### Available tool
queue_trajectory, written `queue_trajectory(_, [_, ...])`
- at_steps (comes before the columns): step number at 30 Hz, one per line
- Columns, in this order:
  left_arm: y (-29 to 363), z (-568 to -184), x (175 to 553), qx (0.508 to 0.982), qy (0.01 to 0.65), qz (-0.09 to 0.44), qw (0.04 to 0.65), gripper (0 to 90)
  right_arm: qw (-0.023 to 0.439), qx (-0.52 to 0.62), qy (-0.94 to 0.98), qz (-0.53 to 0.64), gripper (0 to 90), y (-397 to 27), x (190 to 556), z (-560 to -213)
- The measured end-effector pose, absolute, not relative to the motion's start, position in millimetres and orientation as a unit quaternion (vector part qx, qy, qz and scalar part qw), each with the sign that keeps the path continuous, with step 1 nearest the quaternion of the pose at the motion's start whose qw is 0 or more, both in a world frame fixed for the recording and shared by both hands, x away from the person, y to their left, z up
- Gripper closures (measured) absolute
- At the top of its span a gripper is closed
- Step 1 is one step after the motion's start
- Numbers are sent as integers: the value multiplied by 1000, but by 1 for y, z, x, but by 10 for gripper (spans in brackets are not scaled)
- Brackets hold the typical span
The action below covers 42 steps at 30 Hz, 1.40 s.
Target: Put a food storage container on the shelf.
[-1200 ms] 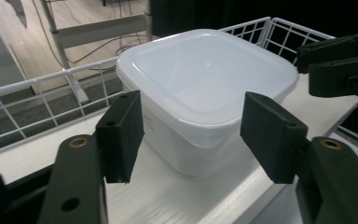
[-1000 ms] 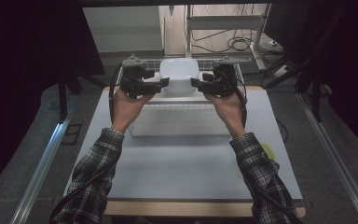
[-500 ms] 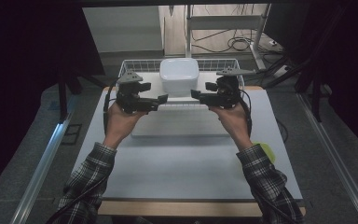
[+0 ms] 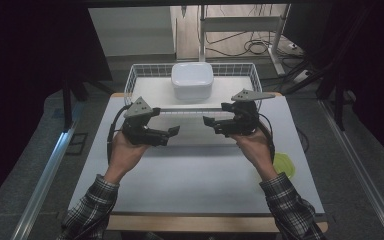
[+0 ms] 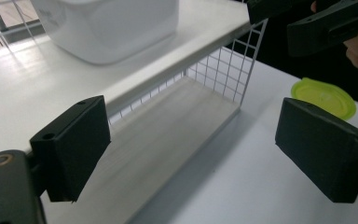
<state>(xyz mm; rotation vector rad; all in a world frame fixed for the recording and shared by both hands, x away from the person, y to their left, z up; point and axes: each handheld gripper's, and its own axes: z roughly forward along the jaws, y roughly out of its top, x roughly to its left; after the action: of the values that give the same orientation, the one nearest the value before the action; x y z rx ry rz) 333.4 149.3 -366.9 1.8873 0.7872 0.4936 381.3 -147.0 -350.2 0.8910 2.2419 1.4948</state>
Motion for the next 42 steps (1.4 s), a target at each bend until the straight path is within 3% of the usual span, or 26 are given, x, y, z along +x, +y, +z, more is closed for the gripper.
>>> queue_trajectory(9, [146, -384, 311, 779, 316, 229, 490, 81, 154, 312, 789, 507, 90, -156, 361, -370])
queue_trajectory(21, [148, -425, 291, 782, 313, 204, 499, 69, 163, 323, 797, 484, 41, -174, 346, -402])
queue_trajectory(42, [172, -477, 269, 779, 363, 211, 466, 63, 153, 335, 805, 466, 33, -201, 323, -442])
